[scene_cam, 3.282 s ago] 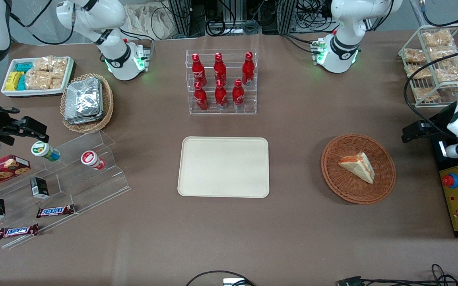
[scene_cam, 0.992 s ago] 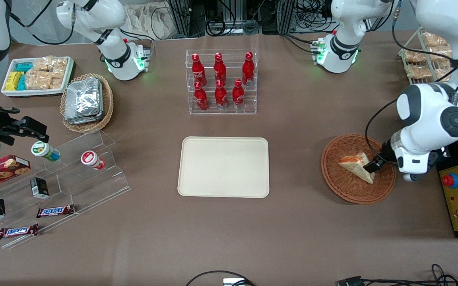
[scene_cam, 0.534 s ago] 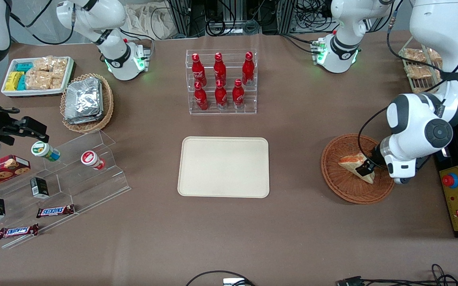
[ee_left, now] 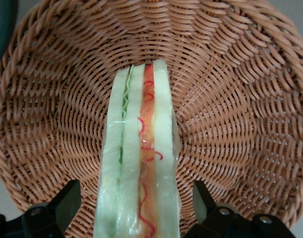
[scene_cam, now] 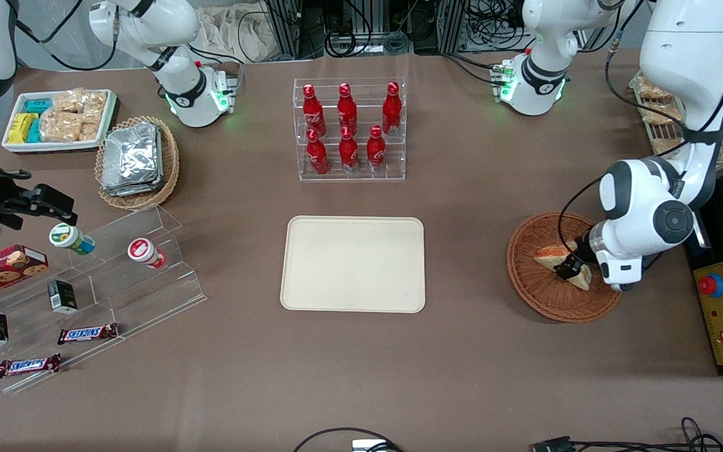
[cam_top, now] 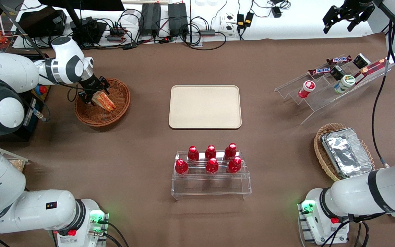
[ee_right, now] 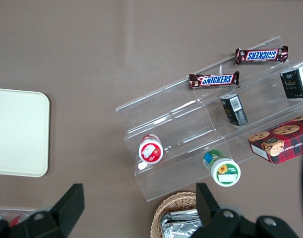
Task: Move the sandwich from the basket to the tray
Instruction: 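Lower the left gripper and close it on the wrapped sandwich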
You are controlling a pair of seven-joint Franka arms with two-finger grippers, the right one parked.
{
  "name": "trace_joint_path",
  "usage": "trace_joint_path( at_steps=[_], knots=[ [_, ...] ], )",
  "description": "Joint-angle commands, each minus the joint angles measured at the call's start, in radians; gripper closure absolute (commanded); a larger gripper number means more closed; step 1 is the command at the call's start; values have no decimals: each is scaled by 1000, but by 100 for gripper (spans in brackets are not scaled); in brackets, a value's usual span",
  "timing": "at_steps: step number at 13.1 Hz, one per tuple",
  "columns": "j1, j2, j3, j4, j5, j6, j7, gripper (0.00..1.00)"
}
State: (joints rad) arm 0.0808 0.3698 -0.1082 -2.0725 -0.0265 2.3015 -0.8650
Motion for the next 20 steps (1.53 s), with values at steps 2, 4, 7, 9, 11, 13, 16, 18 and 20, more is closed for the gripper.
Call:
trace_joint_path(
  at_steps=[2,4,7,9,11,13,16,18,20],
  knots=[
    [-4,0,2,0,13,12,-61,57],
    [-4,-2,2,6,13,6,-75,99],
    [-4,-9,2,43,14,-32,-63,100],
    [-4,-11,2,124,14,-146,-57,100],
    [-4,-12,1,202,39,-232,-55,100],
    [-6,-20,-2,270,42,-286,-58,100],
    [-6,-48,-2,372,45,-385,-60,100],
    [-7,-54,-7,466,74,-492,-60,100],
    [-16,-54,-25,578,102,-617,-43,100]
  ],
)
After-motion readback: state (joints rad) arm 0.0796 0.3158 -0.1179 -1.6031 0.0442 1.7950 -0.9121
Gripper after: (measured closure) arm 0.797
